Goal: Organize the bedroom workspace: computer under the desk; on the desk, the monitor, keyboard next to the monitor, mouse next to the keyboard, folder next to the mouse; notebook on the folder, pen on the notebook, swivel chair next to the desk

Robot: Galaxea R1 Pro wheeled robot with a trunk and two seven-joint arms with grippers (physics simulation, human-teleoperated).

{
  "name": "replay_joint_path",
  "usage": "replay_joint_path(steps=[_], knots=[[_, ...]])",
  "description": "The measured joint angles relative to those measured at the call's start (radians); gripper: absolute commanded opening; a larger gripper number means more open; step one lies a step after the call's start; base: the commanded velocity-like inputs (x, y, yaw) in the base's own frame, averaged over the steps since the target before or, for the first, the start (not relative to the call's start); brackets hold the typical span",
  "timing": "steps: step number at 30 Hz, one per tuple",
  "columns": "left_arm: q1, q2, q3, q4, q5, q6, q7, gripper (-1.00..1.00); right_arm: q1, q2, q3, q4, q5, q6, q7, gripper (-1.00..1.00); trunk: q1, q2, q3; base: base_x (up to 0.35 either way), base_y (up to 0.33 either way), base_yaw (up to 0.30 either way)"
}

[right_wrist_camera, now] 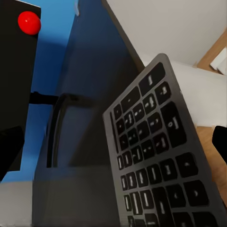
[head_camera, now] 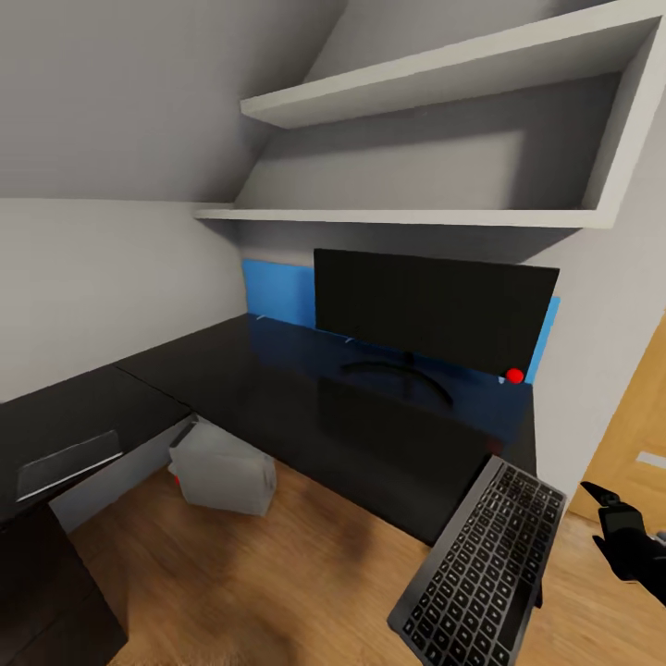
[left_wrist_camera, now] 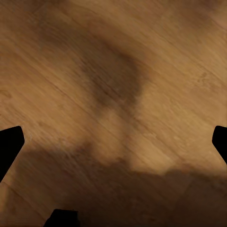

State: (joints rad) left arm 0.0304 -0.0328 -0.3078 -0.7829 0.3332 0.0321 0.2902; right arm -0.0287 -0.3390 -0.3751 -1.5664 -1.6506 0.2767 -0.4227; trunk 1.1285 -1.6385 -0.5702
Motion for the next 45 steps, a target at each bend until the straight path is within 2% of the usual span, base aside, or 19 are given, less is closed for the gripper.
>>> replay_joint_path(steps=[7,16,20,23,28,40,45], knots=[[-0.001,0.000,0.000,0.001,0.000,0.000,0.000,1.00,0.000,0.000,-0.003,-0.001,0.000,0.002,0.000,1.00,0.000,0.000,0.000,-0.081,-0.202,0.131],[0.000,0.000,0.001,0.002,0.001,0.000,0.000,1.00,0.000,0.000,-0.007,0.000,0.000,0.004,0.000,1.00,0.000,0.000,0.000,-0.012,-0.024,0.004],[-0.001,-0.011,0.004,0.024,0.001,-0.002,0.000,1.00,-0.001,0.014,-0.008,0.011,0.022,0.006,0.023,1.00,0.000,0.000,0.000,0.000,0.000,0.000],[0.000,-0.013,0.005,0.025,0.002,-0.002,0.000,1.00,-0.001,0.016,-0.010,0.009,0.020,0.006,0.039,1.00,0.000,0.000,0.000,0.000,0.000,0.000],[-0.001,-0.018,0.006,0.029,0.003,-0.003,0.001,1.00,-0.001,0.035,-0.022,0.005,0.017,0.003,0.049,1.00,0.000,0.000,0.000,0.000,0.000,0.000],[0.000,-0.019,0.005,0.029,0.004,-0.002,0.000,1.00,-0.001,0.038,-0.027,0.009,0.018,0.002,0.115,1.00,0.000,0.000,0.000,-0.038,-0.199,0.014],[0.000,-0.018,0.005,0.029,0.004,-0.002,0.000,1.00,-0.002,0.039,-0.027,0.009,0.019,0.002,0.116,1.00,0.000,0.000,0.000,-0.004,-0.142,0.204]])
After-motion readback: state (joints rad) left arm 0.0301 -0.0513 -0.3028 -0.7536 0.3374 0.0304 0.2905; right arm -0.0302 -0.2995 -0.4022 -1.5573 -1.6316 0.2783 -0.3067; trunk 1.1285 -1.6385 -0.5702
